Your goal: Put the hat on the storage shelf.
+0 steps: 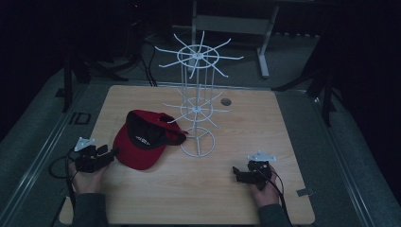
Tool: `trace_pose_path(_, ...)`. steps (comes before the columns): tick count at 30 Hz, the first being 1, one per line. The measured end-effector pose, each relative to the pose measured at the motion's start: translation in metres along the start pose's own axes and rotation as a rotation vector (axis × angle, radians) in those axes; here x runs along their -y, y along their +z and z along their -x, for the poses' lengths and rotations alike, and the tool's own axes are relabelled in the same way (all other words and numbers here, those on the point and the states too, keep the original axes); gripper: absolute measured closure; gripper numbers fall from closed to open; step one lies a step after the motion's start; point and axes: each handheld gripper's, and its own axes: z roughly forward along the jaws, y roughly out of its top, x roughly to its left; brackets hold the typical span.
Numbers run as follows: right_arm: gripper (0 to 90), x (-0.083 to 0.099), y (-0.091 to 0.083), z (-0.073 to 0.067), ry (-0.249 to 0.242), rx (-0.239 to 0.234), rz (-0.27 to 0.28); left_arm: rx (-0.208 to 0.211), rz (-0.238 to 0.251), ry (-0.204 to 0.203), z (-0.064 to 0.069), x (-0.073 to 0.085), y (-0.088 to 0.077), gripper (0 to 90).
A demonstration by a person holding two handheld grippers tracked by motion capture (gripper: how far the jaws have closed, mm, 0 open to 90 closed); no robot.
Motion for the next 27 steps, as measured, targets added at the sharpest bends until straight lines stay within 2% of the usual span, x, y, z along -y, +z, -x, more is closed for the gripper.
trace_pose_path(5, 13.5, 0.000, 0.000, 0.000, -0.001, 0.000, 0.001, 0.013, -0.016, -0.005, -0.004, -0.012, 0.001, 44.0)
trace_pose_path(7, 13.5, 0.000, 0.000, 0.000, 0.000, 0.000, 0.001, 0.016, -0.041, 0.009, -0.005, -0.018, 0.005, 42.1)
trace_pose_path(8, 13.4, 0.000, 0.000, 0.000, -0.001, 0.000, 0.002, 0.009, -0.059, 0.032, -0.003, -0.022, 0.008, 41.7)
trace_pose_path(10, 13.4, 0.000, 0.000, 0.000, 0.001, 0.000, 0.001, 0.009, -0.065, 0.043, -0.002, -0.026, 0.011, 40.5)
trace_pose_path(14, 13.5, 0.000, 0.000, 0.000, 0.000, 0.000, 0.000, 0.019, -0.085, 0.042, -0.005, -0.031, 0.019, 39.6)
trace_pose_path(18, 13.5, 0.000, 0.000, 0.000, 0.002, 0.000, 0.000, 0.048, -0.097, 0.043, -0.005, -0.032, 0.023, 43.6)
trace_pose_path(19, 13.4, 0.000, 0.000, 0.000, 0.003, 0.000, 0.000, 0.053, -0.102, 0.062, -0.001, -0.030, 0.022, 45.7)
trace_pose_path(23, 13.5, 0.000, 0.000, 0.000, 0.001, 0.000, 0.000, 0.049, -0.126, 0.089, 0.006, -0.024, 0.020, 49.9)
trace_pose_path(27, 13.4, 0.000, 0.000, 0.000, 0.001, 0.000, 0.001, 0.065, -0.145, 0.089, 0.011, -0.017, 0.015, 52.5)
